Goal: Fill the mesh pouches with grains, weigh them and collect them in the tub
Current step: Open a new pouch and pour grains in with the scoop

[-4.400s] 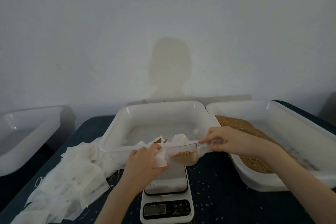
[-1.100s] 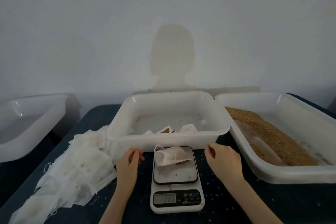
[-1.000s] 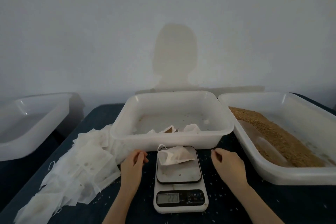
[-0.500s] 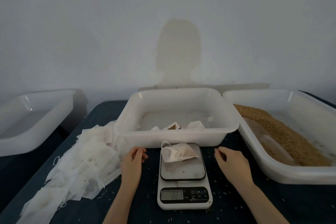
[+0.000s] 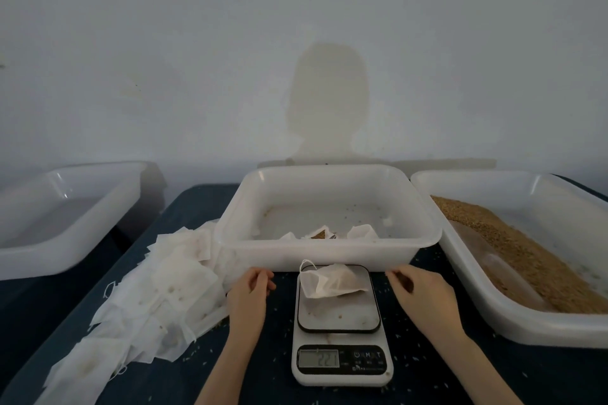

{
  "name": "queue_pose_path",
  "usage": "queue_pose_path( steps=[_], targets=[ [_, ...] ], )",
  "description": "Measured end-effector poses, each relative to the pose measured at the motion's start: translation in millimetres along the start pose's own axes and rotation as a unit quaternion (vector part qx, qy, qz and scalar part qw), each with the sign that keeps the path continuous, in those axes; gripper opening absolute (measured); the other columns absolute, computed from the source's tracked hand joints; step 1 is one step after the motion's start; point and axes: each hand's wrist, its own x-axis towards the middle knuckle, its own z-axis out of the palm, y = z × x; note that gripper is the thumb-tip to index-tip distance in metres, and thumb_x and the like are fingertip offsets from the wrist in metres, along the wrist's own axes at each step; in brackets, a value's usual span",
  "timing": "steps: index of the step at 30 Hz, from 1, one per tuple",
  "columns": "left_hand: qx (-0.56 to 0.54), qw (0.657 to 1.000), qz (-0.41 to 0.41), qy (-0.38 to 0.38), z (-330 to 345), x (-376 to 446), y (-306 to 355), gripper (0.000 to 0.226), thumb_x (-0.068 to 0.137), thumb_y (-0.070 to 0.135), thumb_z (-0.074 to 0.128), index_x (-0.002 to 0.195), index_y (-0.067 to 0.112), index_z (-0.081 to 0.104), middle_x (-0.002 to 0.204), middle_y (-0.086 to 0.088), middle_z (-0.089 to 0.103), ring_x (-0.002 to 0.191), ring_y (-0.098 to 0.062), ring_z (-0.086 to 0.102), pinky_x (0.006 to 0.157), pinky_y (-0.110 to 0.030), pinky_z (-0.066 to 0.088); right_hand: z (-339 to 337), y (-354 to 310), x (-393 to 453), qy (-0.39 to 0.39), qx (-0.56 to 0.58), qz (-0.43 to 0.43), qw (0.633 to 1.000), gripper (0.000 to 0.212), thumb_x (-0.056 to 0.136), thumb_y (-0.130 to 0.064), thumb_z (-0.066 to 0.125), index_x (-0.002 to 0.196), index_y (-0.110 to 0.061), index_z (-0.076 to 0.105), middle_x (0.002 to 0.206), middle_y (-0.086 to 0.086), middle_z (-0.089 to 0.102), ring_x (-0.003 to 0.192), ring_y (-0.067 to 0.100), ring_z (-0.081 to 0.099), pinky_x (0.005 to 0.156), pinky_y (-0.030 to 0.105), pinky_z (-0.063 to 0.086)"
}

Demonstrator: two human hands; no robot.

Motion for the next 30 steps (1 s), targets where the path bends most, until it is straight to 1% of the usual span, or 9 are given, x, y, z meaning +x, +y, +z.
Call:
queue_pose_path(
  steps=[2, 5, 8, 12, 16, 22, 25, 28, 30],
  targets=[
    [0.004, 1.000, 0.001, -0.004, 1, 0, 0, 0.023, 0.096, 0.013, 0.048, 0.079, 0.017, 0.064, 0.070, 0.000, 0.064, 0.068, -0.012, 0.059, 0.060, -0.016, 0.042, -4, -21, 5, 0.003, 0.039, -0.034, 0.999, 0.003, 0.085, -0.030, 0.068, 0.083, -0.032, 0.069, 0.059, -0.023, 0.055, 0.054, -0.002, 0.056, 0.050, 0.011, 0.041],
    [0.003, 1.000, 0.005, -0.004, 0, 0, -1, 0.024, 0.096, 0.013, 0.048, 0.079, 0.018, 0.064, 0.069, 0.001, 0.064, 0.066, -0.015, 0.059, 0.060, -0.020, 0.044, -6, -53, 11, -0.071, 0.089, -0.090, 0.989, 0.020, 0.082, -0.042, 0.065, 0.102, -0.042, 0.063, 0.076, -0.025, 0.058, 0.069, -0.002, 0.058, 0.058, 0.009, 0.046],
    [0.007, 1.000, 0.006, -0.001, 0, 1, -1, 0.025, 0.096, 0.014, 0.048, 0.078, 0.018, 0.064, 0.068, 0.000, 0.064, 0.063, -0.012, 0.058, 0.058, -0.019, 0.044, 1, -76, 16, -0.166, 0.008, -0.185, 0.969, 0.037, 0.079, -0.053, 0.061, 0.115, -0.045, 0.058, 0.104, -0.029, 0.049, 0.079, -0.006, 0.050, 0.066, 0.006, 0.035],
    [0.008, 1.000, 0.006, -0.003, 0, 0, -1, 0.026, 0.096, 0.012, 0.048, 0.077, 0.018, 0.064, 0.069, 0.000, 0.064, 0.067, -0.013, 0.059, 0.062, -0.022, 0.044, 14, -91, 21, -0.190, -0.036, -0.218, 0.957, 0.039, 0.084, -0.039, 0.057, 0.123, -0.039, 0.056, 0.120, -0.021, 0.050, 0.099, 0.002, 0.053, 0.076, 0.015, 0.038],
    [0.006, 1.000, 0.001, -0.004, 0, 0, 0, 0.025, 0.096, 0.012, 0.048, 0.078, 0.018, 0.064, 0.068, -0.002, 0.064, 0.065, -0.012, 0.058, 0.060, -0.021, 0.043, 18, -93, 27, -0.182, -0.040, -0.187, 0.965, 0.029, 0.093, -0.024, 0.047, 0.113, -0.033, 0.066, 0.109, -0.011, 0.064, 0.095, 0.011, 0.060, 0.072, 0.020, 0.039],
    [0.004, 1.000, 0.000, -0.008, 1, 1, -1, 0.024, 0.096, 0.012, 0.049, 0.078, 0.018, 0.065, 0.069, -0.002, 0.064, 0.068, -0.013, 0.060, 0.062, -0.021, 0.043, 2, -94, 47, -0.177, 0.040, -0.107, 0.978, 0.016, 0.093, -0.032, 0.055, 0.097, -0.032, 0.070, 0.090, -0.018, 0.065, 0.080, 0.003, 0.059, 0.073, 0.019, 0.046],
    [0.003, 1.000, 0.002, -0.004, 1, 2, -1, 0.025, 0.095, 0.012, 0.050, 0.076, 0.017, 0.065, 0.067, -0.003, 0.064, 0.067, -0.015, 0.059, 0.062, -0.022, 0.043, -10, -100, 63, -0.181, 0.154, -0.066, 0.969, 0.010, 0.091, -0.026, 0.062, 0.090, -0.029, 0.071, 0.068, -0.022, 0.061, 0.062, -0.007, 0.056, 0.063, 0.009, 0.041],
    [-0.002, 1.000, 0.000, -0.004, 1, 2, -2, 0.025, 0.095, 0.010, 0.050, 0.076, 0.016, 0.065, 0.067, -0.003, 0.064, 0.066, -0.016, 0.059, 0.061, -0.022, 0.043, -24, -110, 78, -0.166, 0.349, 0.005, 0.922, 0.018, 0.089, -0.011, 0.064, 0.077, -0.024, 0.068, 0.058, -0.010, 0.061, 0.051, 0.001, 0.056, 0.055, 0.017, 0.046],
    [0.000, 1.000, -0.002, -0.004, 1, 3, -3, 0.025, 0.095, 0.010, 0.049, 0.077, 0.016, 0.065, 0.068, -0.002, 0.064, 0.068, -0.016, 0.059, 0.062, -0.023, 0.043, -28, -113, 91, -0.117, 0.384, 0.035, 0.915, 0.020, 0.090, -0.010, 0.063, 0.076, -0.023, 0.068, 0.058, -0.008, 0.062, 0.052, 0.006, 0.059, 0.059, 0.022, 0.052]
  ],
)
